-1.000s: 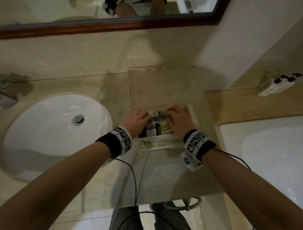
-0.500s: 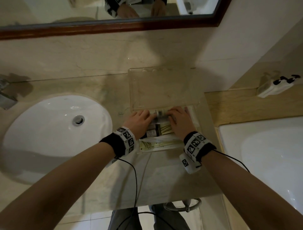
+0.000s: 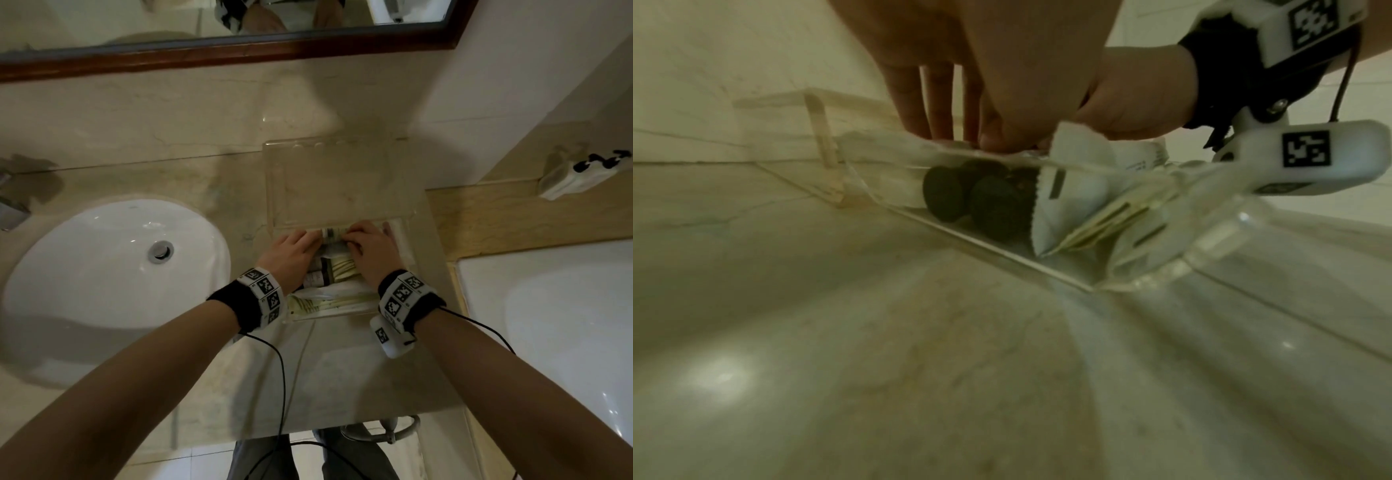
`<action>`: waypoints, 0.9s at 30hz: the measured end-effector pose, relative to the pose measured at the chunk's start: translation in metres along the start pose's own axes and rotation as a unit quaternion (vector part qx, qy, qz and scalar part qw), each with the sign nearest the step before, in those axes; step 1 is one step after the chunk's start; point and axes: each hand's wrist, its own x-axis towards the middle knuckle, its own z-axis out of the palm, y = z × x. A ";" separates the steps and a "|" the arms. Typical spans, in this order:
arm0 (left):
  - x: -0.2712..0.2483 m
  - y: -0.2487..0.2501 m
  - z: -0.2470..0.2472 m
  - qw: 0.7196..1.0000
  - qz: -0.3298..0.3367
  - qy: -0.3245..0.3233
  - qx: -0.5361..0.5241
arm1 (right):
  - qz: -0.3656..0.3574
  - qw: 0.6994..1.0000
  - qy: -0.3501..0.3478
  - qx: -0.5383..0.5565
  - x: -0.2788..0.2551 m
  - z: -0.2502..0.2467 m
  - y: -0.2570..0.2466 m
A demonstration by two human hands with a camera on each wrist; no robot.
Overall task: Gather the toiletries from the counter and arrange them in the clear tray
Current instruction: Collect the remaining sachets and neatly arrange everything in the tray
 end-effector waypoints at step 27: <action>-0.009 0.024 0.011 0.984 -0.092 -0.137 -0.069 | -0.043 0.983 -0.143 -0.110 -0.027 0.016 -0.006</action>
